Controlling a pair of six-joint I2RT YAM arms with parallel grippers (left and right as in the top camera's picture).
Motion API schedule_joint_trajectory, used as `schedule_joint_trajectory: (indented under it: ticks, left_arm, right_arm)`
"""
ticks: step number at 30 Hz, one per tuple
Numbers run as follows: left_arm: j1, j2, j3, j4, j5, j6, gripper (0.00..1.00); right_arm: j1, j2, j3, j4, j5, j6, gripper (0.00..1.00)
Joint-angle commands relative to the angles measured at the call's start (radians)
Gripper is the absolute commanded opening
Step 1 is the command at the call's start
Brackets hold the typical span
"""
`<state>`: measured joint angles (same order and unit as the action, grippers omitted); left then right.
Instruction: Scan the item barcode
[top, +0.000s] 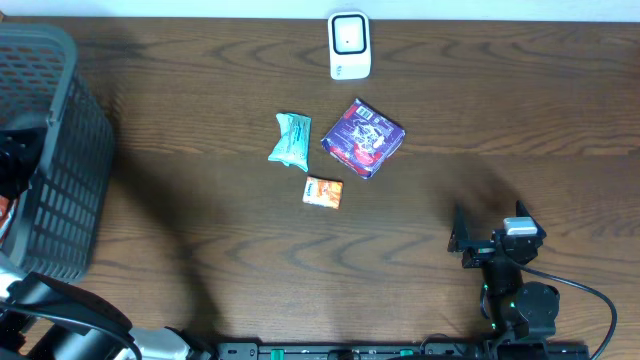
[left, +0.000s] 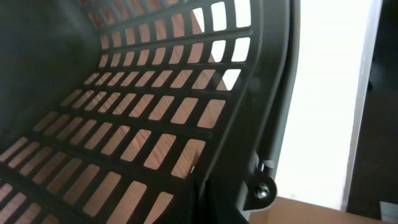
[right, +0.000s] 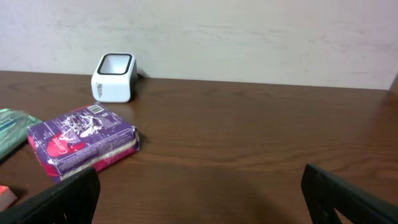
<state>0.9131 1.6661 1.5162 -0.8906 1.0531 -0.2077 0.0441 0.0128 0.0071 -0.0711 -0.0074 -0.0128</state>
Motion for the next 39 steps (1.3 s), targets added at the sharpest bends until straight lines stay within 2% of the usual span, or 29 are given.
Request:
schedule_joint_trajectory:
  ticks: [1,7,9,12,16,19,22,28,35,39]
  left_arm:
    - [-0.029,-0.011,0.001,-0.026,0.035,-0.012,0.07]
    - [-0.03,-0.015,0.001,-0.047,0.034,-0.021,0.07]
    - [-0.028,-0.02,0.001,-0.031,-0.013,-0.074,0.07]
    - [-0.026,-0.041,0.001,-0.012,-0.156,-0.171,0.07]
    - [-0.012,-0.116,0.001,0.017,-0.429,-0.267,0.07]
    - [-0.002,-0.191,0.001,0.017,-0.586,-0.281,0.07]
    - [-0.003,-0.249,0.001,0.003,-0.656,-0.281,0.07]
    - [-0.019,-0.276,-0.008,-0.165,-0.9,-0.288,0.07]
    - [-0.04,-0.238,-0.027,-0.257,-0.898,-0.284,0.07]
    - [-0.04,-0.245,-0.027,-0.272,-0.789,-0.284,0.07]
  right_arm:
    - [-0.007,-0.002,-0.002,-0.004,-0.005,-0.011,0.99]
    - [-0.007,-0.002,-0.002,-0.004,-0.005,-0.011,0.99]
    - [-0.007,-0.002,-0.002,-0.004,-0.005,-0.011,0.99]
    - [-0.007,-0.002,-0.002,-0.004,-0.005,-0.011,0.99]
    - [-0.007,-0.002,-0.002,-0.004,-0.005,-0.011,0.99]
    - [-0.007,-0.002,-0.002,-0.004,-0.005,-0.011,0.99]
    - [-0.007,-0.002,-0.002,-0.004,-0.005,-0.011,0.99]
    - [-0.007,-0.002,-0.002,-0.004,-0.005,-0.011,0.99]
    - [-0.007,-0.002,-0.002,-0.004,-0.005,-0.011,0.99]
    - [-0.007,-0.002,-0.002,-0.004,-0.005,-0.011,0.99]
